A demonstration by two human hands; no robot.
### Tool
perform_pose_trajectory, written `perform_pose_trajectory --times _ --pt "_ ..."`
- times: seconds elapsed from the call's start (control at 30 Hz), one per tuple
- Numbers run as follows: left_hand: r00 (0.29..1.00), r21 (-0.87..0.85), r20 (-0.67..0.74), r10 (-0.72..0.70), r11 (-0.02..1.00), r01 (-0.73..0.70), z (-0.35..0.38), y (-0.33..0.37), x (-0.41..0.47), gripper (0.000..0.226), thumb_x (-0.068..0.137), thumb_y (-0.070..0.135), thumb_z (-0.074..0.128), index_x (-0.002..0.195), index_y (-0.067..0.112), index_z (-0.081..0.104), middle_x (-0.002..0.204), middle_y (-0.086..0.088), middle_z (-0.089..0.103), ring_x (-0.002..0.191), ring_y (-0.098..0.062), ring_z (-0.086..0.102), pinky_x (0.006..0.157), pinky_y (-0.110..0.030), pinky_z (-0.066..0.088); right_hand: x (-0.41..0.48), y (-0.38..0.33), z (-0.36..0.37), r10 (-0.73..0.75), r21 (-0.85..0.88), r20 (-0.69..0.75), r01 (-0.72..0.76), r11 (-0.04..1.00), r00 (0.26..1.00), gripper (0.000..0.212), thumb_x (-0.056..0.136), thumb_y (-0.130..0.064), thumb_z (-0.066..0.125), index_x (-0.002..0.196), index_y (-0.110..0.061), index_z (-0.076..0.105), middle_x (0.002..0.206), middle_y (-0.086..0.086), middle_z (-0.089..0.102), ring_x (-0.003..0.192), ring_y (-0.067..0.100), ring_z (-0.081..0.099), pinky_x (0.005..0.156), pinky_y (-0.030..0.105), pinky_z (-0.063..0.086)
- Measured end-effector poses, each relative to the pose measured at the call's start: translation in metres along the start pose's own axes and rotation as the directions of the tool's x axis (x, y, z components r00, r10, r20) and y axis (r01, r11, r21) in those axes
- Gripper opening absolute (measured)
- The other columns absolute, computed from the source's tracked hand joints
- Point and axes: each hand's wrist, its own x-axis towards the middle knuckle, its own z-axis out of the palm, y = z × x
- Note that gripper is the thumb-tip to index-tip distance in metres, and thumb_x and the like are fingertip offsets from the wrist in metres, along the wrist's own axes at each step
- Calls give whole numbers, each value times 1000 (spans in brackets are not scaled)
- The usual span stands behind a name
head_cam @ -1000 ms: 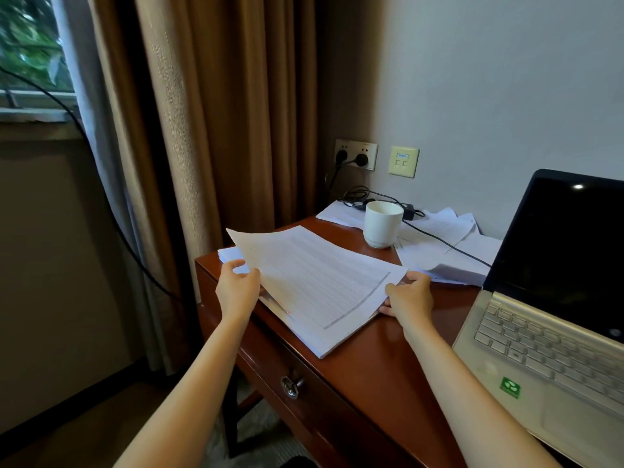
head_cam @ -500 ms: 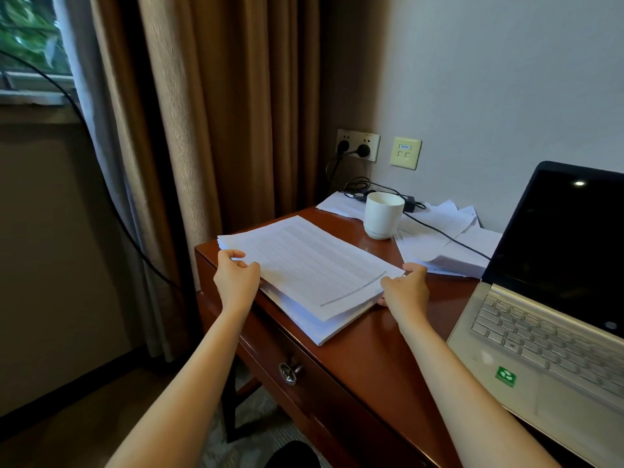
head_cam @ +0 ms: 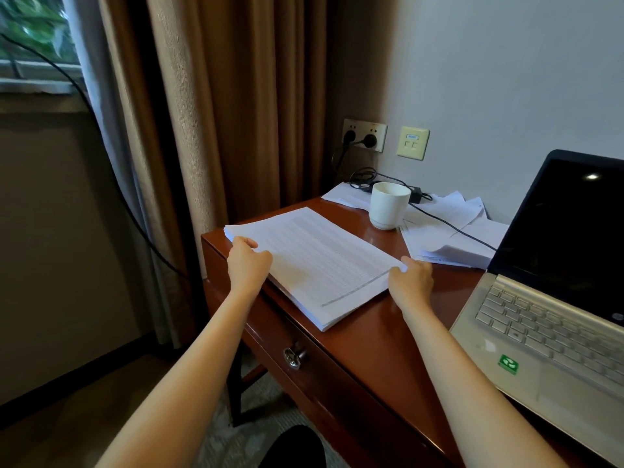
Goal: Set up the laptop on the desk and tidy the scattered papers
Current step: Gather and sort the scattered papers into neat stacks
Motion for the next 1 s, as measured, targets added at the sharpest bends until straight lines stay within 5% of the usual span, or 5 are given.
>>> perform_pose_trajectory --times 0.27,0.5,0.7,0.87,1.0 --pt "975 443 66 213 869 -220 14 22 -7 35 82 2 60 112 4 43 118 -16 41 91 -27 47 64 -29 41 -8 -6 -10 -78 -70 10 78 994 997 46 92 -9 47 138 -13 41 143 14 33 130 33 30 103 36 32" --pt "895 337 341 288 851 -402 47 56 -10 35 87 8 59 120 11 48 129 -12 43 107 -25 50 79 -26 47 8 8 -46 -262 -355 -153 195 914 953 52 86 0 51 135 -12 41 139 13 35 127 31 33 99 33 33" --pt "806 192 532 259 890 -413 97 88 -24 14 89 8 53 102 11 57 105 -8 59 93 -19 54 82 -29 48 37 23 -82 -266 -685 -72 146 714 961 60 89 -12 54 143 -17 31 149 9 27 134 29 26 106 36 26" --pt "638 -49 770 10 998 44 138 113 -53 26 95 14 45 117 2 53 102 -14 62 72 -18 59 63 -23 49 35 25 -83 -72 -614 -124 -20 789 990 69 81 -21 61 142 -17 28 145 12 27 132 31 25 107 39 24" --pt "526 -124 843 -109 913 389 173 114 -70 46 102 25 35 144 10 27 130 -26 52 112 -35 58 85 -35 49 27 31 -81 -3 -615 -168 -103 781 986 64 82 -17 59 138 -16 29 142 13 29 130 32 27 105 39 26"
